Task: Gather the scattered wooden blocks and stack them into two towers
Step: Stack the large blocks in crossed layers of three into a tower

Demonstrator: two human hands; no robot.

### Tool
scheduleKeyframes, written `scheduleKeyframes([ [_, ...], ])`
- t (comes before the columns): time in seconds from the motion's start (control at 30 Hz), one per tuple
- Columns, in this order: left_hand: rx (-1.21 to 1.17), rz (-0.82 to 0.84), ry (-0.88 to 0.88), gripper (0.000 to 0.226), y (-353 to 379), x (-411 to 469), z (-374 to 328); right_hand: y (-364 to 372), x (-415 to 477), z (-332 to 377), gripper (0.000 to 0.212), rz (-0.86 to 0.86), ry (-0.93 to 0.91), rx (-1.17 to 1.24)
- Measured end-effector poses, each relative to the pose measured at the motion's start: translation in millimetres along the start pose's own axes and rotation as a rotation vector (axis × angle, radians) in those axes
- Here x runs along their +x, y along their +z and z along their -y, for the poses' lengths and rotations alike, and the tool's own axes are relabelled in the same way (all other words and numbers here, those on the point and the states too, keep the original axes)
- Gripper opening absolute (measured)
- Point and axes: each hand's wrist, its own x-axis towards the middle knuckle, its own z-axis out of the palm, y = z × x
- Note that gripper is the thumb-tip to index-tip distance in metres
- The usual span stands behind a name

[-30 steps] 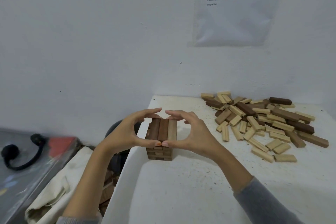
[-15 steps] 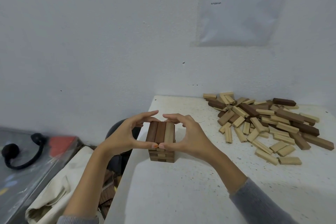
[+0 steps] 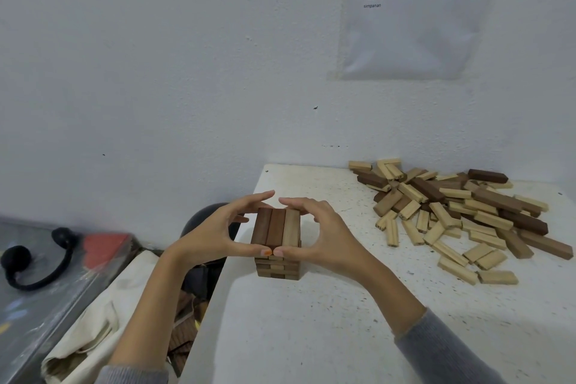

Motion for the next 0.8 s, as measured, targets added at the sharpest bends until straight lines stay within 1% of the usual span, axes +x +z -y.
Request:
scheduleKeyframes([
  [0.4, -0.025, 0.009, -0.015, 0.087, -1.5, 2.9, -0.9, 2.6, 3.8, -5.5, 0.075, 0.0, 0.001, 0.027],
  [0.57, -0.046, 0.015, -0.02, 0.085, 0.1, 3.7, -2.8, 1.9, 3.7, -4.8, 0.078, 0.001, 0.008, 0.041],
  [0.63, -0.05, 0.018, -0.022, 0.088, 0.7, 2.9, -3.2, 1.0, 3.2, -3.7, 0.083, 0.013, 0.013, 0.051],
  [0.73, -0.079, 0.023, -0.039, 0.095, 1.9, -5.3, 3.2, -2.2, -2.1, -4.9, 0.098, 0.061, 0.041, 0.135],
  [0.77, -0.102, 0.01, -0.065, 0.093, 3.2, -5.5, 1.3, -3.9, -5.3, -4.8, 0.096, 0.069, 0.056, 0.191],
  [0.8, -0.144, -0.02, -0.09, 0.087, 4.8, -1.7, -3.4, -5.3, -8.8, -4.3, 0.089, 0.068, 0.07, 0.259],
])
